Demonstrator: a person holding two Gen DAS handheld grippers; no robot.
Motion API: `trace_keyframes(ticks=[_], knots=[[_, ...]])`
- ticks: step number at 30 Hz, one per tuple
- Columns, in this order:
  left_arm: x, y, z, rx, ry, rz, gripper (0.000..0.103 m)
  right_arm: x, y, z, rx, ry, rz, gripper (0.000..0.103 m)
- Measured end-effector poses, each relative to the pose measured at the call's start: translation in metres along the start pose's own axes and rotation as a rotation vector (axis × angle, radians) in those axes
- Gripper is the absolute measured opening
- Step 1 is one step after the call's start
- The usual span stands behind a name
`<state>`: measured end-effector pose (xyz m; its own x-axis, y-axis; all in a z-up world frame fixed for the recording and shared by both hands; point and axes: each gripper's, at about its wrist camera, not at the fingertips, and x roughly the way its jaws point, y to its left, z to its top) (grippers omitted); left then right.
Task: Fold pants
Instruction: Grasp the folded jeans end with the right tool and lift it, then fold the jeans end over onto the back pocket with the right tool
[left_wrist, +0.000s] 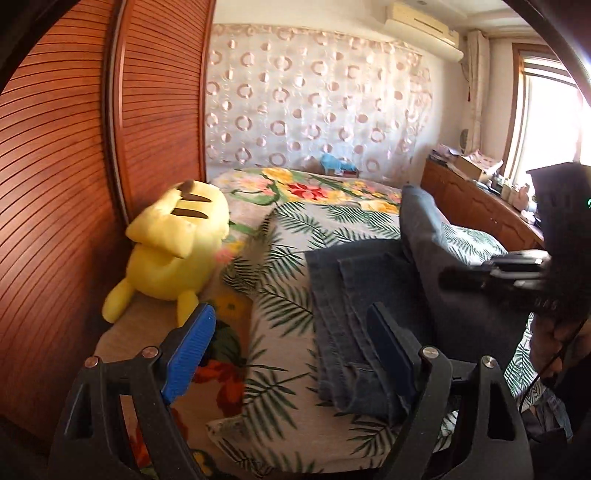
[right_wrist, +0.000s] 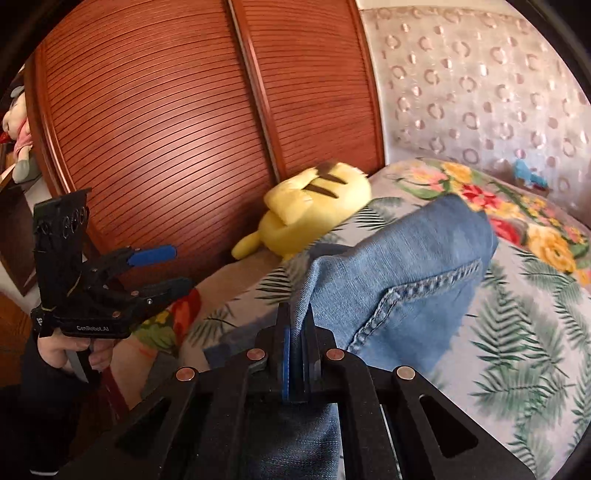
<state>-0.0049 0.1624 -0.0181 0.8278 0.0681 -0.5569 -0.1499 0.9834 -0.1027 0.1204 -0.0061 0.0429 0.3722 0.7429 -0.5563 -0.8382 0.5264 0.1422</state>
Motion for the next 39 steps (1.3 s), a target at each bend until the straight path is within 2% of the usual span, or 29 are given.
trace_keyframes(ticks=[5,9,12,15,16,17,20,23,27,28,30,33,34,36,38,39], knots=[[-0.008,0.014,0.000,-0.015,-0.015,0.026,0.084,0.055,0.009,0.002,-0.014,0.081,0.049,0.004],[-0.007,0.018,-0.002,-0.020,-0.017,0.024,0.084,0.097,0.013,-0.011,-0.024,0.165,0.043,0.004],[-0.005,0.015,-0.003,-0.016,-0.012,0.016,0.084,0.113,0.008,-0.015,-0.004,0.185,0.038,0.004],[-0.002,0.009,-0.004,-0.012,-0.006,0.004,0.084,0.111,0.005,-0.012,0.009,0.179,0.044,0.007],[-0.001,0.006,-0.004,-0.010,-0.004,-0.003,0.084,0.108,0.005,-0.010,0.003,0.177,0.037,0.012],[0.000,0.003,-0.004,-0.007,-0.002,-0.012,0.084,0.102,0.005,-0.007,-0.002,0.173,0.026,0.022],[0.003,-0.008,-0.003,0.005,0.002,-0.037,0.084,0.074,0.007,0.001,-0.019,0.122,0.027,0.037],[0.009,-0.022,-0.003,0.011,0.011,-0.079,0.084,0.040,0.000,0.004,-0.047,0.061,-0.055,0.048],[0.028,-0.043,-0.008,0.023,0.056,-0.143,0.084,0.029,-0.031,0.008,-0.029,0.039,-0.161,0.054],[0.034,-0.047,-0.011,0.027,0.079,-0.147,0.082,0.031,-0.038,0.008,-0.025,0.043,-0.184,0.054],[0.043,-0.051,-0.018,0.024,0.121,-0.162,0.067,0.036,-0.054,0.005,-0.008,0.055,-0.220,0.054],[0.052,-0.052,-0.029,0.008,0.170,-0.162,0.053,0.050,-0.066,0.006,0.025,0.077,-0.236,0.055],[0.053,-0.051,-0.032,0.003,0.176,-0.163,0.049,0.054,-0.069,0.006,0.036,0.079,-0.232,0.055],[0.053,-0.051,-0.039,-0.008,0.194,-0.181,0.034,0.058,-0.075,0.011,0.065,0.080,-0.208,0.055],[0.050,-0.056,-0.046,0.011,0.206,-0.207,0.023,0.065,-0.078,0.015,0.088,0.076,-0.197,0.058],[0.048,-0.058,-0.049,0.033,0.204,-0.203,0.021,0.067,-0.082,0.018,0.097,0.076,-0.190,0.059]])
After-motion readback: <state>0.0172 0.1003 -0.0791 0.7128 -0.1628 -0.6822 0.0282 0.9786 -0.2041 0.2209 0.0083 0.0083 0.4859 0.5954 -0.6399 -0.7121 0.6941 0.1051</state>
